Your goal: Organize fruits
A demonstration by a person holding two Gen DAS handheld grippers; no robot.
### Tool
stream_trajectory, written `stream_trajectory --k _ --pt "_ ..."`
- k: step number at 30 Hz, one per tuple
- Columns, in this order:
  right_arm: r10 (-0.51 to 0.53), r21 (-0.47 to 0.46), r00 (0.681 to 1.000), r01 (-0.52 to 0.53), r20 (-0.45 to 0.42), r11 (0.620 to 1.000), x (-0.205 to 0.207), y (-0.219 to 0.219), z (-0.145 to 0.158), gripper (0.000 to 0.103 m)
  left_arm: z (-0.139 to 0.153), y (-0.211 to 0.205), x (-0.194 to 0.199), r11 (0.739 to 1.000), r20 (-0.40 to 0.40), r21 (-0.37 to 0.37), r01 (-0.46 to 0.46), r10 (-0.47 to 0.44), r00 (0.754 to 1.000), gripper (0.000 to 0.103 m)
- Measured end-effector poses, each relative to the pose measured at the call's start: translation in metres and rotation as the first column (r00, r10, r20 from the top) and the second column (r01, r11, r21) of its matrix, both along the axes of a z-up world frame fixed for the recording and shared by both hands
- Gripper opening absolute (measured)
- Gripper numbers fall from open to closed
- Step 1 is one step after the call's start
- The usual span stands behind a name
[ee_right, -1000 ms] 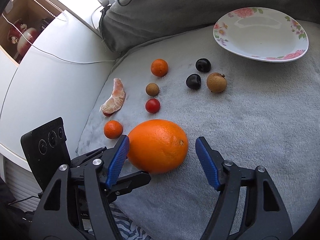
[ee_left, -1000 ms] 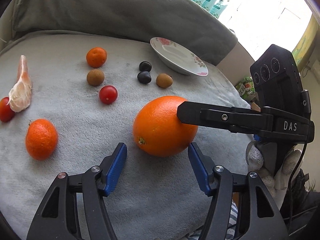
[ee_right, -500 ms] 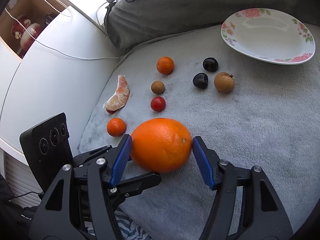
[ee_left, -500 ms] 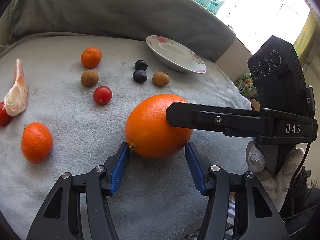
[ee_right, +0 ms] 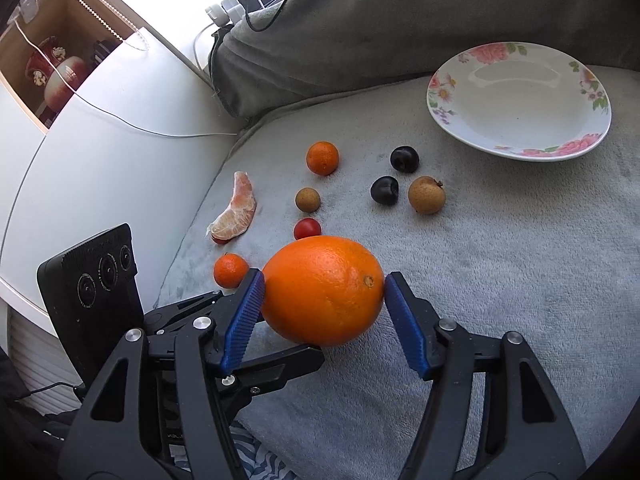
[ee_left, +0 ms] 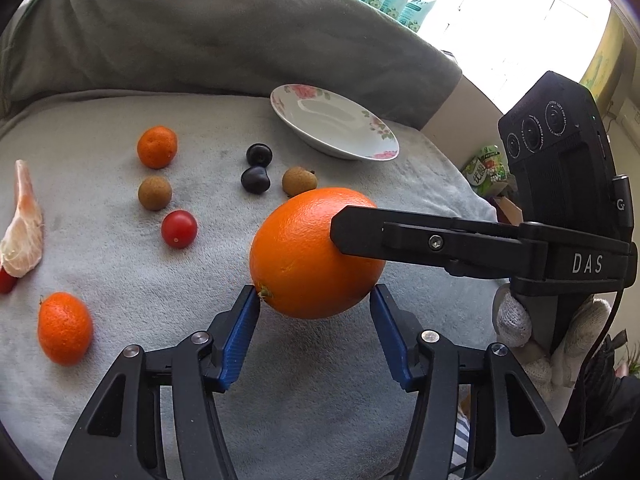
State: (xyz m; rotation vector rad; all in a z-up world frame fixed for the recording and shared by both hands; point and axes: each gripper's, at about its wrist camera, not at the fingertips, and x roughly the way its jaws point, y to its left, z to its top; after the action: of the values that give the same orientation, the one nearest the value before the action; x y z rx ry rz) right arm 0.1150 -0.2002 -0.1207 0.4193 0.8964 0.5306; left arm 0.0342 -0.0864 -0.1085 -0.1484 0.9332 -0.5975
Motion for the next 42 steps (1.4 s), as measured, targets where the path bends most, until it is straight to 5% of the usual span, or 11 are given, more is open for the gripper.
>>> stream_trajectory --k 19,42 --pt "-0.11 0.015 0.991 0.109 0.077 0.994 0.024 -0.064 0.028 0.065 0.023 -0.058 0.053 0.997 0.065 0.019 0.075 -0.076 0.995 0.057" --pt "-0.182 0.048 0.982 0.18 0.05 0.982 0.065 -0.108 0.024 0.065 0.021 -0.095 0.096 0.994 0.046 0.057 0.089 -0.091 0.995 0.057"
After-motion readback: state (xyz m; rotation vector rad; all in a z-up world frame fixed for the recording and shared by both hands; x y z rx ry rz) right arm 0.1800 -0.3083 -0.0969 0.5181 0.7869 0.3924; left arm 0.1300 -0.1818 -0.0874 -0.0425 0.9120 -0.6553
